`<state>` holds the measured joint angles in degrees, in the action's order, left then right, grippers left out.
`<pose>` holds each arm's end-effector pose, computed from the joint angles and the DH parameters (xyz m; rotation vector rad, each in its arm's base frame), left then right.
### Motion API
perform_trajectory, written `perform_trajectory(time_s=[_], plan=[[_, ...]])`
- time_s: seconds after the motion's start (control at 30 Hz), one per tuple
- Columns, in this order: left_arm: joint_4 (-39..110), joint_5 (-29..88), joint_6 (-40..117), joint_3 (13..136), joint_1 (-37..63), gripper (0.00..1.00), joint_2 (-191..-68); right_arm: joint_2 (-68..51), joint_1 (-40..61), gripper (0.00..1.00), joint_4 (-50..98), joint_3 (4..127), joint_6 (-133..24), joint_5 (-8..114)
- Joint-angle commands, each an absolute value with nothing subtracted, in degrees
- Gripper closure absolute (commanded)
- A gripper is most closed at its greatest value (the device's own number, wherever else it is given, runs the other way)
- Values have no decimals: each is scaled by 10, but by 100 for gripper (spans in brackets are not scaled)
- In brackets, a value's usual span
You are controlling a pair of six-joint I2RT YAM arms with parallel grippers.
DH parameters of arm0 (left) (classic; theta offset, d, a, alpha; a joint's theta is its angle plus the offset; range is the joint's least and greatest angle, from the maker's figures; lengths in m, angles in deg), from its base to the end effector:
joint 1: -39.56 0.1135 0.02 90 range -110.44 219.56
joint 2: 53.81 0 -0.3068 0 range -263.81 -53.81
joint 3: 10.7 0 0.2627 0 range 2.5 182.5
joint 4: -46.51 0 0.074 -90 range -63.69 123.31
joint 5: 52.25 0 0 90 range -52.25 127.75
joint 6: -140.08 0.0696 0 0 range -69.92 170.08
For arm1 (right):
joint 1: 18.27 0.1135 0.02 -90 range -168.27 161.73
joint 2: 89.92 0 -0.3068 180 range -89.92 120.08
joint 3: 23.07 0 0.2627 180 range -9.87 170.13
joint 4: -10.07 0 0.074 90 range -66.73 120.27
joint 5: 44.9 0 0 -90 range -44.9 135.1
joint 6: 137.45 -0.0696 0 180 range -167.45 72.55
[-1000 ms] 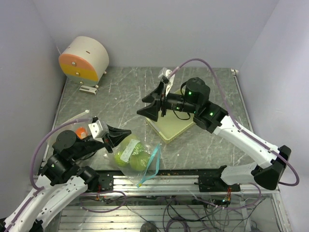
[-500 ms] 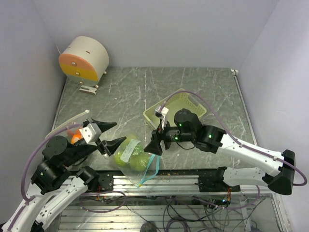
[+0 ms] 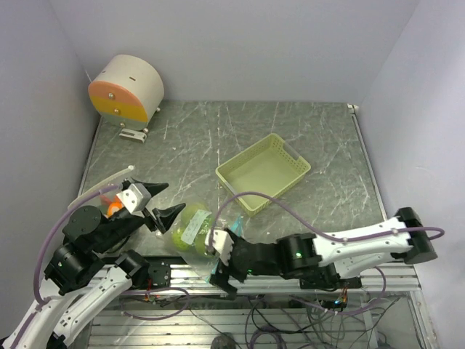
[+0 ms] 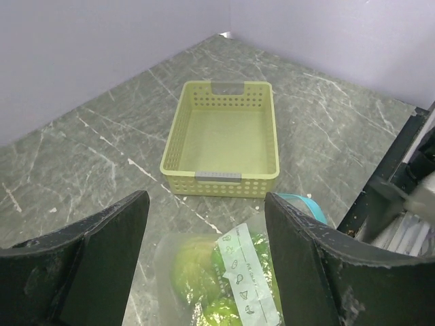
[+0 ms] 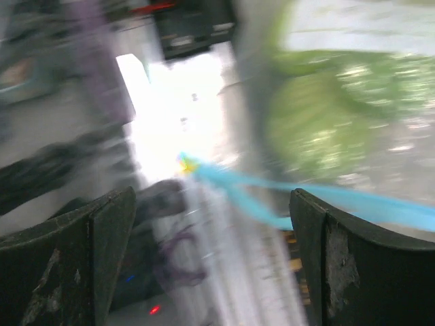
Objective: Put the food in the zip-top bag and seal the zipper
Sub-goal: Adjust the zipper food storage bag at the center of the board.
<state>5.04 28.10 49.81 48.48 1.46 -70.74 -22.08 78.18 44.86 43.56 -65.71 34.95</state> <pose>0.0428 -0.0484 0.3814 0.6439 1.4595 -0.6562 -0.0195 0.2818 0.3083 -1.3957 1.8860 0.8933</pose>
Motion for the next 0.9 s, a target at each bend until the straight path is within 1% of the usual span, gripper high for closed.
perform_trajectory(time_s=[0.0,0.07,0.17,0.23,0.27,0.33,0.37,0.47,0.53,0.77,0.87], plan=[[35,306,492,505,13,20,-695,-140,864,1,492,484,-607,81],[33,303,489,504,13,20,-690,-118,875,0,493,484,-607,29],[30,304,486,505,12,20,-684,-132,875,0,464,452,-596,40],[27,309,482,505,12,15,-680,-151,875,0,438,435,-584,55],[26,311,481,504,13,11,-678,-158,875,1,435,432,-578,62],[26,313,481,501,13,7,-673,-163,876,1,445,432,-583,60],[27,315,481,499,13,6,-671,-163,876,1,456,436,-596,48],[26,315,481,499,12,5,-668,-166,876,1,513,467,-677,17],[26,314,481,498,12,5,-667,-176,875,3,538,471,-725,9],[36,285,489,496,12,5,-684,-220,871,6,521,442,-848,90],[34,280,498,495,12,4,-693,-238,841,8,474,410,-880,145]])
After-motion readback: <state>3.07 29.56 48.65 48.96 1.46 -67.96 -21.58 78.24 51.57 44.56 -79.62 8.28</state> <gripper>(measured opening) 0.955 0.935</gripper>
